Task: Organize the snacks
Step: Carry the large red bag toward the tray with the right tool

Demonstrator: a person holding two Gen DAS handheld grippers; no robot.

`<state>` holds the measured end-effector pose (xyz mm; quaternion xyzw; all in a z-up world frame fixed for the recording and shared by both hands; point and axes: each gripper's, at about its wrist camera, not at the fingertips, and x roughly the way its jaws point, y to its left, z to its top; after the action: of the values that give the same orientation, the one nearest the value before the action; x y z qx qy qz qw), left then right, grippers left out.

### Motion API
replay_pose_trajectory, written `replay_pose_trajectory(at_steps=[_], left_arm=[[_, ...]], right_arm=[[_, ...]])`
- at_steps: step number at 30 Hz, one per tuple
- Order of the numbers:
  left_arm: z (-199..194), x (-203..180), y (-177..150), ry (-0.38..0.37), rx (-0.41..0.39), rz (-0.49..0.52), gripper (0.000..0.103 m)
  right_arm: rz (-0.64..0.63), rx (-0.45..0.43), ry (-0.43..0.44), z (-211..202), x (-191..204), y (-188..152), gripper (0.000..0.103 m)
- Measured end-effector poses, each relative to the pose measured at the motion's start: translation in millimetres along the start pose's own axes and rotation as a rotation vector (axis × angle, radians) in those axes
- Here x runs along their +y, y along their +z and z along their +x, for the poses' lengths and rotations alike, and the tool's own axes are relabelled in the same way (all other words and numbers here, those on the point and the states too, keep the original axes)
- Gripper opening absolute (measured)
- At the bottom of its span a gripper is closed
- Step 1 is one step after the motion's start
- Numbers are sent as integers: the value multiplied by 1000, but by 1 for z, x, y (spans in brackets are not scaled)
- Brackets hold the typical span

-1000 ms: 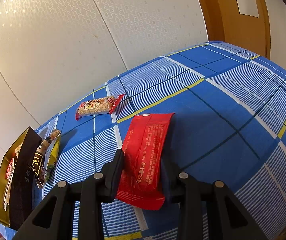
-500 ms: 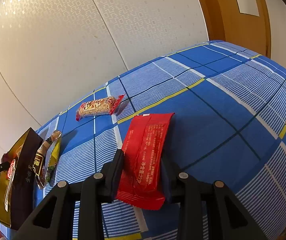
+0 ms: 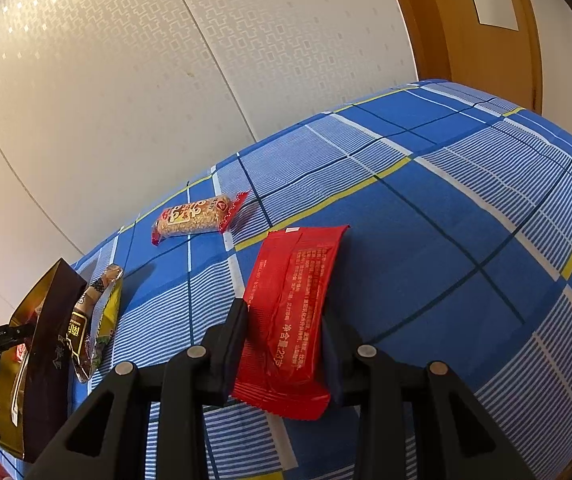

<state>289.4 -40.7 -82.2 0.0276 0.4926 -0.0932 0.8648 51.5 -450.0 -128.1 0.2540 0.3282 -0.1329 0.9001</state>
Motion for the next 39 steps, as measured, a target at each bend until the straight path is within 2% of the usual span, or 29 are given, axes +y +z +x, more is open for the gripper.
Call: replay_pose_trajectory(at_steps=[3,6,9,13,16,22,30,39], left_arm=[[-9,-1,-8,-14,-6,-10,56],[-19,-3,-15,-32,-14,-24,61],[-31,-8,-25,-67,-24,-28,62],[-48,-21,-41,-120,-40,-26,68],[-58,-35,-55,-165,-37,-14,69],[-76,-63,-79,-215,-52,33,69],[-101,-72,-113,-201,-83,89,69],[-100,-71,-141,-182,-55,137,69]], right_arm=[[-4,-2,-5,0,1,0,35],[-2,-3,-5,0,1,0,35],[8,-6,2,0,0,0,35],[21,-7,13,-1,-3,0,35],[59,-6,48,-3,-10,0,34],[76,-15,58,-7,-12,-1,34],[34,-33,163,-25,6,-10,34],[-82,-35,324,-49,58,-26,34]])
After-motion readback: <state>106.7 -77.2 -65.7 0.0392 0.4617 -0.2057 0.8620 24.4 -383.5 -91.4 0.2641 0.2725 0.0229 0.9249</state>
